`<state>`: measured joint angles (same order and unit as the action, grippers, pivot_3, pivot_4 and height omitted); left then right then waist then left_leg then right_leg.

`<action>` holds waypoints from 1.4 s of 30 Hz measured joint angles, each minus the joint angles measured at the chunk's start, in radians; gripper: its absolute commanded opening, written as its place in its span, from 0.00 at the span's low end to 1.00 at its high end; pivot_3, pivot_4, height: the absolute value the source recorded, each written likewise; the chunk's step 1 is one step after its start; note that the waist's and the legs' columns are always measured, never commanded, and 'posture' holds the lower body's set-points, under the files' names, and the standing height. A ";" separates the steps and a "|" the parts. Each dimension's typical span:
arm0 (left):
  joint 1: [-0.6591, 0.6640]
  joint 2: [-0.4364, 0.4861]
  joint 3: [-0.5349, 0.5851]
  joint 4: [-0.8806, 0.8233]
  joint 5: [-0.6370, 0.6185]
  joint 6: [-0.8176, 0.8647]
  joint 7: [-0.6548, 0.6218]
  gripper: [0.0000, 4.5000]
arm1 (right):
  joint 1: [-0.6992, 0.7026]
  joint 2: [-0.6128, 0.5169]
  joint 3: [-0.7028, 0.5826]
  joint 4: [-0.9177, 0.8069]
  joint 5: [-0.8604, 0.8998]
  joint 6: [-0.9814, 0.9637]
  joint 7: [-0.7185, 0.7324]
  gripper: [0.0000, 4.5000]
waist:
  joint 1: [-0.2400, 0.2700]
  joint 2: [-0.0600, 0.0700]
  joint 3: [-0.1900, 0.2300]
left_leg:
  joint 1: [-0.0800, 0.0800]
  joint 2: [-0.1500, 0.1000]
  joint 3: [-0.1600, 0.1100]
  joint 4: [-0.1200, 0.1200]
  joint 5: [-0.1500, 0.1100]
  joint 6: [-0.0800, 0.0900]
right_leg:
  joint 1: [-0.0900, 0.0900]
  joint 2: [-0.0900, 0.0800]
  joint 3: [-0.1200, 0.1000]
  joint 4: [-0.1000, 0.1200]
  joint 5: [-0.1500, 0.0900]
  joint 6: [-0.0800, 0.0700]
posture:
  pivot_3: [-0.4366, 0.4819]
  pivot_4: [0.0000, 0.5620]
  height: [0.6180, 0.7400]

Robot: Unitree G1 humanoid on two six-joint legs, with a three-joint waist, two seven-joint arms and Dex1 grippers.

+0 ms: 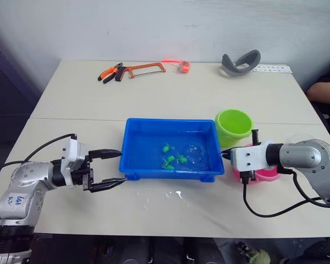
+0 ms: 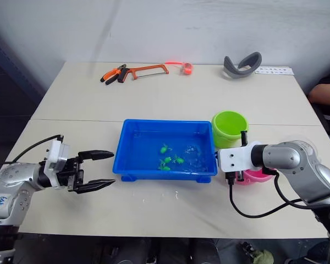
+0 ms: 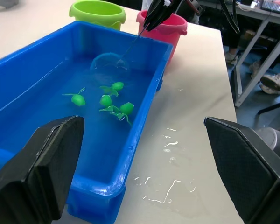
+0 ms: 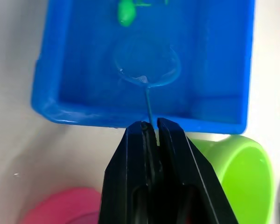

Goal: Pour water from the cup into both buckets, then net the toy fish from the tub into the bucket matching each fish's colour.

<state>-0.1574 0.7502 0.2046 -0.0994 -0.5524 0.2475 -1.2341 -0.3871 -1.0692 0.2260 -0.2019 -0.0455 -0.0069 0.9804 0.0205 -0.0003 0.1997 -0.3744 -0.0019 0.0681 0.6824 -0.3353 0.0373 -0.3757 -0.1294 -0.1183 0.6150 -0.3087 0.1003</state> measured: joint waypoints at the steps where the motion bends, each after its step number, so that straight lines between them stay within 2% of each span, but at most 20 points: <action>1: -0.012 0.000 -0.005 0.000 0.000 0.005 0.000 1.00 | 0.000 0.016 0.000 -0.001 0.016 0.028 0.016 0.00 | 0.000 0.000 0.000 | 0.000 0.000 0.000 0.000 0.000 0.000 | 0.000 0.000 0.000 0.000 0.000 0.000 | 0.48 0.27 1.00; 10: -0.074 -0.019 -0.018 0.002 -0.003 0.029 0.011 1.00 | 0.006 0.097 -0.026 -0.034 0.105 0.244 0.057 0.00 | -0.004 0.000 0.000 | 0.000 0.000 0.000 0.000 0.000 0.000 | 0.000 0.000 0.000 0.002 0.000 0.000 | 0.48 0.27 1.00; 16: -0.084 -0.025 -0.020 0.023 -0.003 0.029 0.012 1.00 | 0.013 0.114 -0.048 -0.031 0.121 0.271 0.055 0.00 | -0.004 0.000 0.000 | 0.000 0.000 0.000 0.000 0.000 0.000 | 0.000 0.000 0.000 0.002 0.000 0.000 | 0.48 0.27 1.00; 22: -0.149 -0.027 -0.029 0.054 0.000 0.037 0.020 1.00 | 0.034 0.185 -0.119 -0.030 0.236 0.329 0.056 0.00 | 0.000 0.000 0.000 | 0.000 0.000 0.000 0.000 0.000 0.000 | -0.001 0.000 0.000 0.002 0.000 0.000 | 0.48 0.27 1.00; 29: -0.186 -0.023 -0.037 0.109 0.008 0.035 0.001 1.00 | 0.102 0.186 -0.170 -0.032 0.270 0.338 0.056 0.00 | 0.001 0.000 0.000 | 0.000 0.000 0.000 0.000 0.000 0.000 | -0.001 0.000 0.000 0.002 0.000 0.000 | 0.48 0.27 1.00; 34: -0.196 -0.026 -0.049 0.112 0.009 0.035 0.000 1.00 | 0.142 0.172 -0.245 -0.056 0.292 0.337 0.056 0.00 | 0.001 0.000 0.000 | 0.000 0.000 0.000 0.000 0.000 0.000 | -0.001 0.000 0.000 0.002 0.000 0.000 | 0.48 0.27 1.00; 42: -0.264 -0.065 -0.063 0.131 0.007 0.036 0.005 1.00 | 0.268 0.174 -0.465 -0.236 0.480 0.376 0.063 0.00 | 0.005 0.000 0.000 | 0.000 0.000 0.000 0.000 0.000 0.000 | 0.000 0.000 -0.001 0.002 0.000 0.000 | 0.48 0.27 1.00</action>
<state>-0.4211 0.6848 0.1415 0.0313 -0.5454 0.2836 -1.2288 -0.1193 -0.8948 -0.2393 -0.4381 0.4347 0.3693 1.0431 0.0253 -0.0005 0.1998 -0.3747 -0.0023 0.0677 0.6823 -0.3350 0.0371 -0.3758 -0.1290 -0.1188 0.6172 -0.3086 0.1007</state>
